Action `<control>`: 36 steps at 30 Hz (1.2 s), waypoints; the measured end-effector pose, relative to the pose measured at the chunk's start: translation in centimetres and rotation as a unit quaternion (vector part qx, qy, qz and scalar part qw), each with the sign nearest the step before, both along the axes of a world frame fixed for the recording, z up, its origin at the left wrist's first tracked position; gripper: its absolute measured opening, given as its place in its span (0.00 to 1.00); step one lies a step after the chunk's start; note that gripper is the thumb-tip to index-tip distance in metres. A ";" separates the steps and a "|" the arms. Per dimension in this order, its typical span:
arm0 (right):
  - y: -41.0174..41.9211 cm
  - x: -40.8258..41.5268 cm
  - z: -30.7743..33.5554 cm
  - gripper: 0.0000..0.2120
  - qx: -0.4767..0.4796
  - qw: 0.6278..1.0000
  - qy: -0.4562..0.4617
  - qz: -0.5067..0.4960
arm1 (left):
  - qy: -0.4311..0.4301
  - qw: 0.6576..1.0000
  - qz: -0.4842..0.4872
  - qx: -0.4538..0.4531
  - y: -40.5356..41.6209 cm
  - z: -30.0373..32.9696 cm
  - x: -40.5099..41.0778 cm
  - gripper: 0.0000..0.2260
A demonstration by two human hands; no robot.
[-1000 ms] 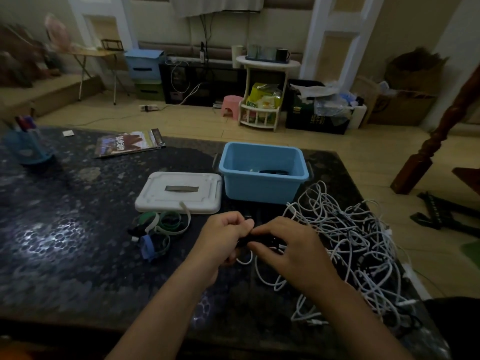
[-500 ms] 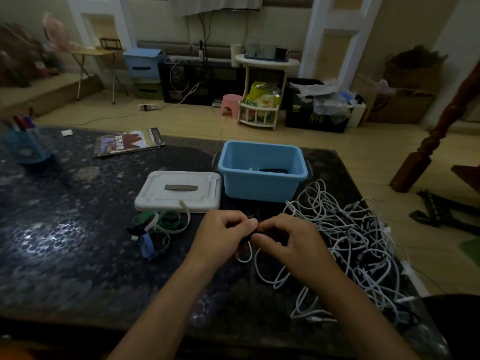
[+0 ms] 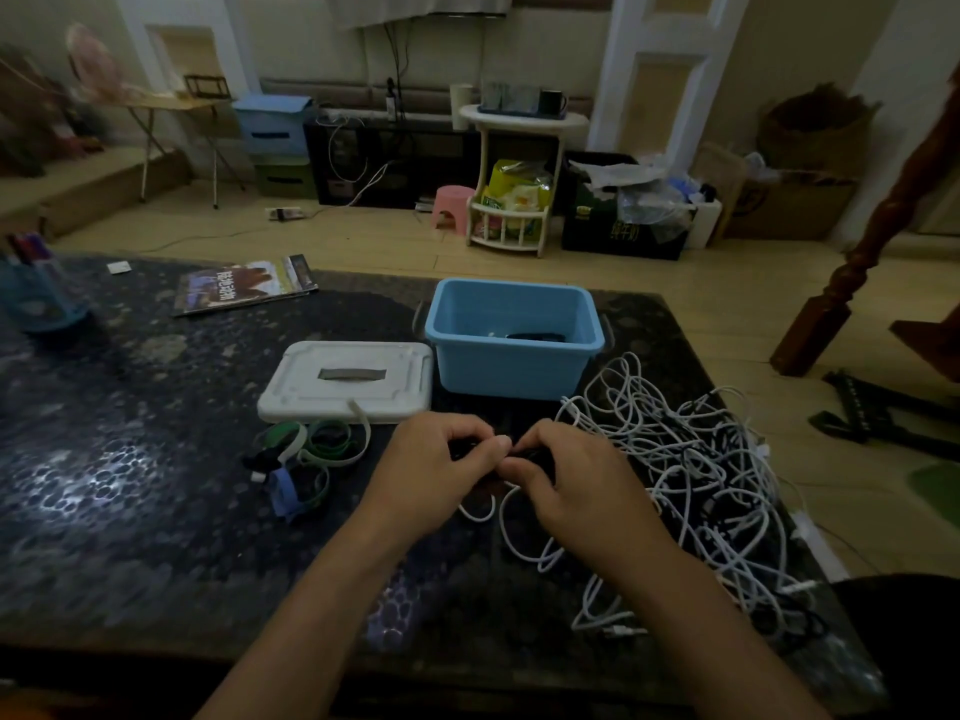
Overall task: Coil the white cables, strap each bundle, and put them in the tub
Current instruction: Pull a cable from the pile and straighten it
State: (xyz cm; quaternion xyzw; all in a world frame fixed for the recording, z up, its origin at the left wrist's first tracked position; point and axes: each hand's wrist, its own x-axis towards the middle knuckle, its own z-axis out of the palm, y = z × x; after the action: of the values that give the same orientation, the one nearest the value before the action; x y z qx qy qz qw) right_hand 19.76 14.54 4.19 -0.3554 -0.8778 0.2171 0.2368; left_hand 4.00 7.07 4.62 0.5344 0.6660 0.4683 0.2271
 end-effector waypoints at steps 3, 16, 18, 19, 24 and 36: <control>0.0 0.0 0.0 0.09 -0.040 0.999 0.019 -0.002 | 0.009 1.000 -0.012 0.001 -0.1 0.0 -0.2 0.05; 0.8 -0.1 -0.4 0.10 -0.263 0.955 0.133 -0.012 | 0.002 0.997 -0.074 -0.001 -1.0 0.1 -0.4 0.08; 0.9 -0.2 -0.6 0.09 -0.298 0.944 0.144 -0.007 | 0.049 0.996 -0.075 -0.001 -1.1 0.0 -0.4 0.09; 0.9 -0.3 -0.7 0.08 -0.324 0.934 0.148 -0.005 | 0.077 0.994 -0.073 0.002 -1.1 -0.1 -0.3 0.09; 0.8 -1.1 -0.6 0.04 -0.441 0.880 0.177 -0.011 | 0.148 0.986 -0.073 0.025 -1.1 -0.7 -0.5 0.07; 0.7 -2.5 -1.6 0.06 -0.547 0.813 0.195 -0.051 | 0.383 0.919 -0.092 -0.007 -1.0 -1.2 0.0 0.17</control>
State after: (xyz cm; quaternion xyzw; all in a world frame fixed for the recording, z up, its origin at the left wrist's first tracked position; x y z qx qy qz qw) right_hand 17.27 15.27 2.58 -0.4212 -0.5305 0.7132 0.1801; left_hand 3.98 6.02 3.45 0.7300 0.6535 0.2004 0.0005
